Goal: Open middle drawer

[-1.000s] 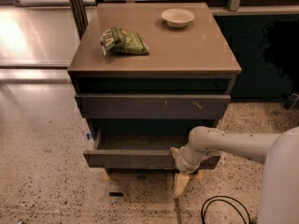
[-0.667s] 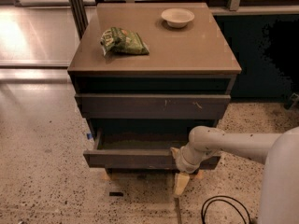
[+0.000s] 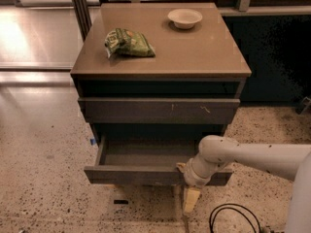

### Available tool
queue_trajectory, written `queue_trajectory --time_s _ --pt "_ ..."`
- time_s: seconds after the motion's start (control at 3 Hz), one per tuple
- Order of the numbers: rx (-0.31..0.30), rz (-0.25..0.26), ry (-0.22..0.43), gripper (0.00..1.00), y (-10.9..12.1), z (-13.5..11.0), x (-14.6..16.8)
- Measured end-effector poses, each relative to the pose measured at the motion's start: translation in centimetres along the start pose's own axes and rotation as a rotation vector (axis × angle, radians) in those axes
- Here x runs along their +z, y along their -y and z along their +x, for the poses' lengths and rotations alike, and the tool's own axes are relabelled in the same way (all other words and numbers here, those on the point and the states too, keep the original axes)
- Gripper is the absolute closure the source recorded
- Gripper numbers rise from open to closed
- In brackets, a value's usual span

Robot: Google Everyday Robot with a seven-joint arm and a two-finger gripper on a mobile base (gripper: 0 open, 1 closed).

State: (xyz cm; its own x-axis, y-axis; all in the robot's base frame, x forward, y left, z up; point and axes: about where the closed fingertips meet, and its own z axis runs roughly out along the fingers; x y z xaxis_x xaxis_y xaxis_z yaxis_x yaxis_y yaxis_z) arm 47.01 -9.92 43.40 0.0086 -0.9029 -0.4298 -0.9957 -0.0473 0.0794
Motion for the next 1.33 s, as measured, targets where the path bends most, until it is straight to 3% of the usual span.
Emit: queue_trajectory --time_s 0.67,1.0,1.33 --pt "-0.077 -0.062 0.005 0.00 -1.3 -0.9 0.1" --pt "-0.083 -0.072 -0.019 0.00 -4.7 -2.4 -2.0" --pt "-0.079 -0.072 -0.024 0.00 -5.0 -2.4 -2.2"
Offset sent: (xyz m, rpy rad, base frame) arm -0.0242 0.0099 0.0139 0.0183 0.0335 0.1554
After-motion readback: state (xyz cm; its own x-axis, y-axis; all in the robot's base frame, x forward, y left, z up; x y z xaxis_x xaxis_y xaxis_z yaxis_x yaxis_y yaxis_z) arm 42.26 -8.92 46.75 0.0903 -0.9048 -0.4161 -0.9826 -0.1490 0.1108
